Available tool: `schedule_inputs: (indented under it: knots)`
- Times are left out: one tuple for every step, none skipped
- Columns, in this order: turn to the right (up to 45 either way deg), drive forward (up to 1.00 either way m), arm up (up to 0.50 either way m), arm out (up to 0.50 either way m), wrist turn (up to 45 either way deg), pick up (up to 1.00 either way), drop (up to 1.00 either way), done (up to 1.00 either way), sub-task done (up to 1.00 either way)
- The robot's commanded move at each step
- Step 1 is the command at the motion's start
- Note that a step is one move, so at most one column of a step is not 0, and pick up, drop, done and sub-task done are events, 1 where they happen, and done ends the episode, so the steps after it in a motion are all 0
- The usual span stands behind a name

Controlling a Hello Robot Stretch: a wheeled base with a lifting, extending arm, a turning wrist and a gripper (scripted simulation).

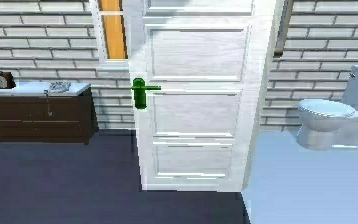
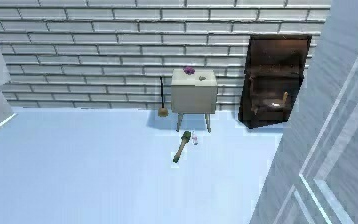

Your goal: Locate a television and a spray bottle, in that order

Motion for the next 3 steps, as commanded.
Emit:
schedule_inputs:
  knots:
    - [0.0,0.20,0.00,0.00,0.0,0.00,0.00,0.00,0.00]
    - [-45.0,0.00,0.00,0.00,0.0,0.00,0.00,0.00,0.00]
    - [-39.0,0.00,0.00,0.00,0.0,0.00,0.00,0.00,0.00]
